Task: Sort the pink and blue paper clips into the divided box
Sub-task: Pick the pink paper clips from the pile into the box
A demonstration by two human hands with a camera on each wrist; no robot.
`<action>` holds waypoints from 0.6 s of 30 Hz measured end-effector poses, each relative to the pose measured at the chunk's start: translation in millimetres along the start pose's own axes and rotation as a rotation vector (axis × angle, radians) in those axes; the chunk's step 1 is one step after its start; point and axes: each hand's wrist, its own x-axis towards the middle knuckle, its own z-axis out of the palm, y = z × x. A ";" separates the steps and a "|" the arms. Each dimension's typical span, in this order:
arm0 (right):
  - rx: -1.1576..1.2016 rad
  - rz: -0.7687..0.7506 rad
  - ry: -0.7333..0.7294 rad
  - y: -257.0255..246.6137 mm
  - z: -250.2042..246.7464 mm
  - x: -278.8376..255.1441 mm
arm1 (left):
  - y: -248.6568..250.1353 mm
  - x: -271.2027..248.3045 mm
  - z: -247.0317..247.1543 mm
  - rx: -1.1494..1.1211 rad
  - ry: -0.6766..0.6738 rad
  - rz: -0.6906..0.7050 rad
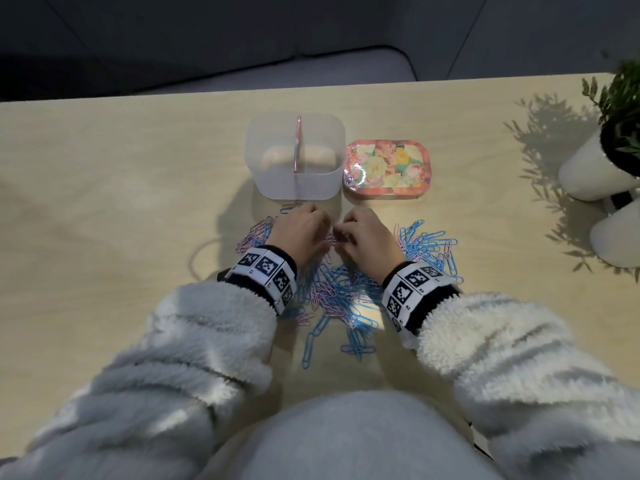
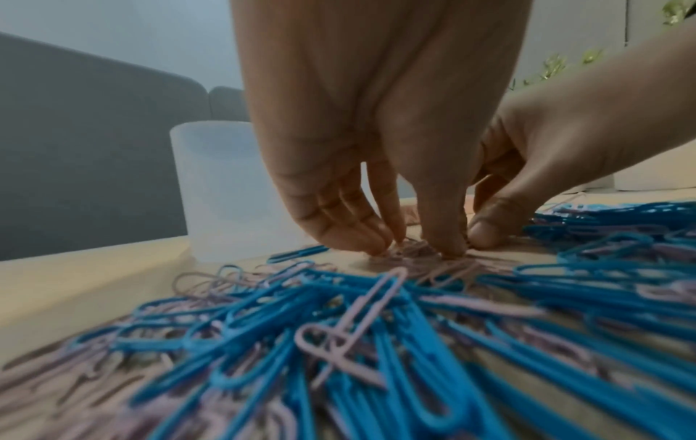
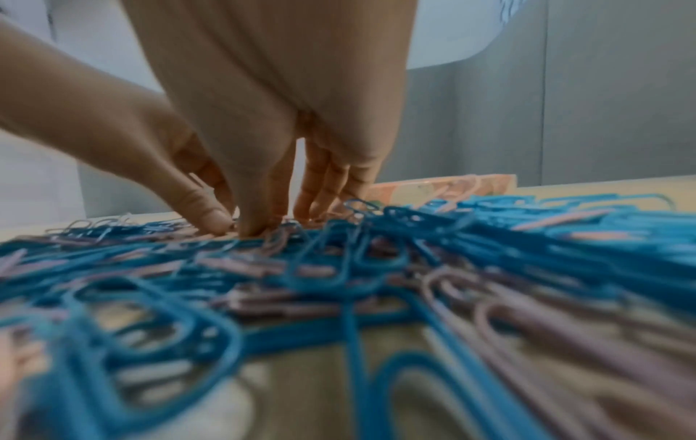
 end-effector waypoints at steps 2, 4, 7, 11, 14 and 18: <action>-0.001 0.006 -0.024 -2.7 1.0 -1.2 | 0.7 1.5 -0.8 -0.024 -0.015 -0.013; -0.038 0.006 -0.049 -4.9 1.1 -1.2 | -0.4 0.6 -0.2 -0.008 -0.017 -0.004; -0.116 0.000 -0.074 -6.5 -0.3 0.8 | -3.2 -2.1 1.5 0.023 -0.007 0.015; 0.057 0.087 -0.040 -3.3 -10.3 6.0 | -7.2 -2.4 3.4 0.054 0.008 0.025; 0.247 0.093 0.027 -10.9 -29.8 12.6 | -8.3 -5.2 3.6 0.064 0.039 0.061; 0.366 -0.006 0.113 -47.3 -70.2 41.4 | -11.4 -17.3 3.0 -0.047 0.136 0.128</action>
